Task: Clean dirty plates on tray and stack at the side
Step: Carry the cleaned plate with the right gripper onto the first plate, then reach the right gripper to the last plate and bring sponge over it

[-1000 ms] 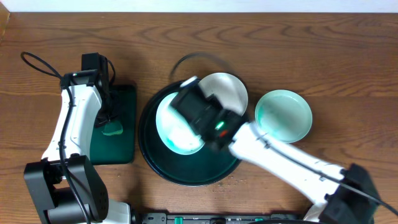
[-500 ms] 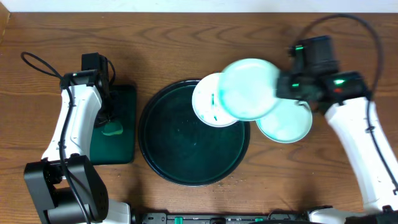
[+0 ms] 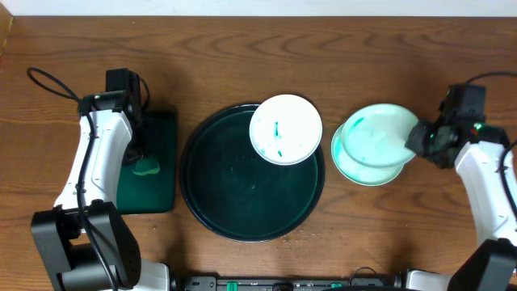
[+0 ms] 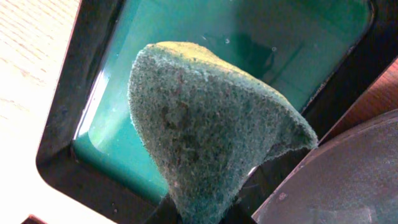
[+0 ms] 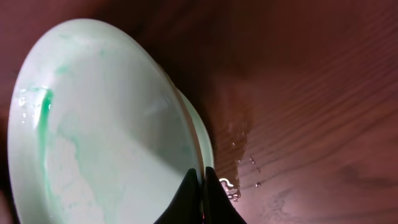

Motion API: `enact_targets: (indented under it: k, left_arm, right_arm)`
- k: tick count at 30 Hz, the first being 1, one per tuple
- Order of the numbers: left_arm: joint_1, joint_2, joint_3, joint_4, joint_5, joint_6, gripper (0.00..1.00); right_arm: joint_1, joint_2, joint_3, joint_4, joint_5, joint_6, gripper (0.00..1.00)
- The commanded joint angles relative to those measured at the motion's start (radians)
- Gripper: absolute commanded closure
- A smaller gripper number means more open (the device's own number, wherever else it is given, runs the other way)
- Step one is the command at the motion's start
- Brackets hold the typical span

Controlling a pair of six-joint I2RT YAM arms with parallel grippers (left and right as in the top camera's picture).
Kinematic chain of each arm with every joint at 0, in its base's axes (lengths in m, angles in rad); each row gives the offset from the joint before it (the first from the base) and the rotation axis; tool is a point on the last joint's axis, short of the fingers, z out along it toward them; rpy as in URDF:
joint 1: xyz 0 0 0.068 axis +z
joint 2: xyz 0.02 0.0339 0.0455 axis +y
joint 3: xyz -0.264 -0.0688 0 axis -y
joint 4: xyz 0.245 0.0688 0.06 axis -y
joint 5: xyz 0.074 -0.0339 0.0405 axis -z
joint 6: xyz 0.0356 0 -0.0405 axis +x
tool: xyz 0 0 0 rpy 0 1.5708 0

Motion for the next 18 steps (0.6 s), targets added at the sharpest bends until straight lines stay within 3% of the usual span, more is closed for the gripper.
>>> enact_targets:
  k: [1,5,11,18]
  left_arm:
    - [0.005,-0.021,0.021,-0.002,-0.016,0.016,0.93]
    - [0.005,-0.021,0.021,-0.002,-0.016,0.016,0.93]
    - [0.005,-0.021,0.021,-0.002,-0.016,0.016,0.93]
    - [0.005,-0.021,0.021,0.008,-0.016,0.016,0.93]
  right_arm:
    - [0.013,-0.004,-0.069,0.044,-0.004,0.015,0.99]
    - [0.026,-0.004,-0.098,0.062,-0.005,0.014,0.89]
    - [0.041,-0.005,-0.037,0.036,-0.097,-0.028,0.66]
    - [0.159,0.01,0.093,0.078,-0.253,-0.109,0.61]
